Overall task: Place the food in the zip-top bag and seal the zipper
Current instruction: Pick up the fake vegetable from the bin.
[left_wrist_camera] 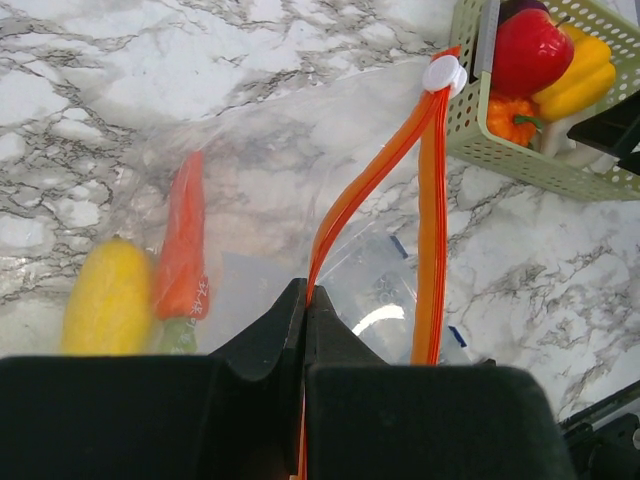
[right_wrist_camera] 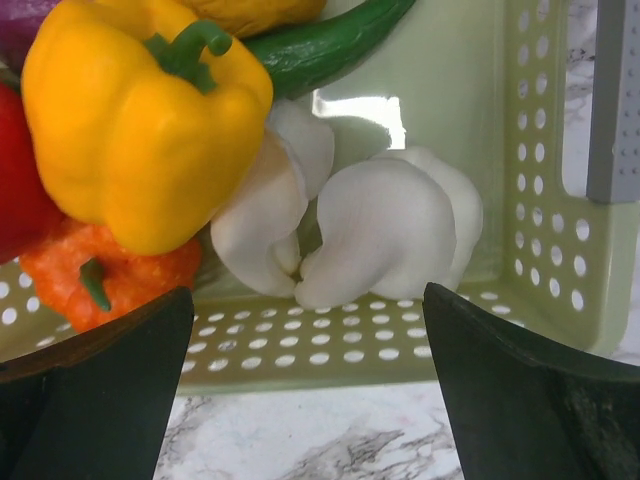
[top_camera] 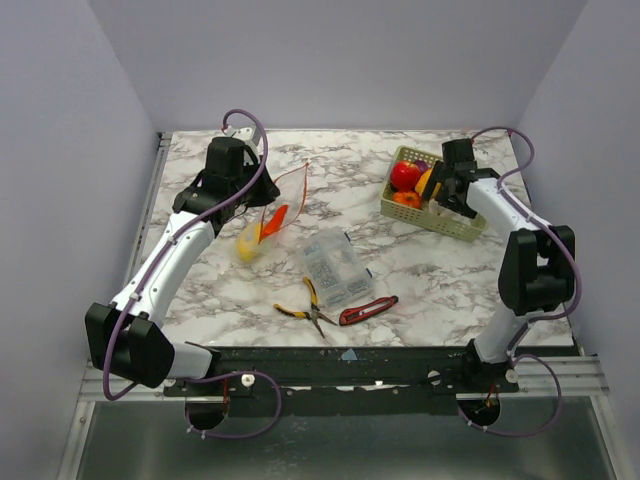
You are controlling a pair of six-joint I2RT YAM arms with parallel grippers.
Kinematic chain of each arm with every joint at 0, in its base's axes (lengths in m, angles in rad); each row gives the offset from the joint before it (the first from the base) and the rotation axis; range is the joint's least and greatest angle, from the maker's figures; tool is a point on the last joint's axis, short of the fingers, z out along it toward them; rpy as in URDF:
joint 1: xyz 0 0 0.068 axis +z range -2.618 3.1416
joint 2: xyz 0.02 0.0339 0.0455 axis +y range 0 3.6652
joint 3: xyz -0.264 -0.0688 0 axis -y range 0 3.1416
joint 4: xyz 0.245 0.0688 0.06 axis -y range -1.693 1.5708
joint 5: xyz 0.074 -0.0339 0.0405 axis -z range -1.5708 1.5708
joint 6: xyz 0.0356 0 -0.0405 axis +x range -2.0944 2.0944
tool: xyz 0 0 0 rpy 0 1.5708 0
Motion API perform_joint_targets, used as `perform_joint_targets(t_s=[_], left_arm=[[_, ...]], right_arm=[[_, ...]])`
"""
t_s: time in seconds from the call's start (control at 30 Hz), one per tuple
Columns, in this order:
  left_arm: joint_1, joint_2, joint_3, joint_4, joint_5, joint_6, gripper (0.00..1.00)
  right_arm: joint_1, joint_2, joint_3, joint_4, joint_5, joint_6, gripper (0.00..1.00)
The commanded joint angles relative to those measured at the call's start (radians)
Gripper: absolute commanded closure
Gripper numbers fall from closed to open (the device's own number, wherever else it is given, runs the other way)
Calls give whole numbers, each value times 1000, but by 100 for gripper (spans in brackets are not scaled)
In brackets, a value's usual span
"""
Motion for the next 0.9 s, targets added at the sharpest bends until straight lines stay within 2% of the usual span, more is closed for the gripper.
perform_joint_targets(t_s=[0.0, 0.13, 0.3, 0.47, 0.67, 0.87], left_arm=[[6, 18, 38, -12, 20, -10, 100], [7, 16, 39, -13, 48, -22, 100], [6, -11, 33, -9, 12, -7, 100], [7, -3, 36, -15, -10, 5, 100], [7, 12, 39, -21, -26, 13, 100], [7, 16, 41, -25, -45, 24, 100]], right_arm=[[-32, 61, -6, 50, -67, -44, 2], [-34, 84, -20, 89, -93, -63, 1], [-34, 140, -4, 76, -139, -75, 1], [-34, 178, -31, 105, -93, -62, 2], [-34, 244, -11, 119, -60, -65, 11], [-34, 208, -71, 157, -85, -41, 18]])
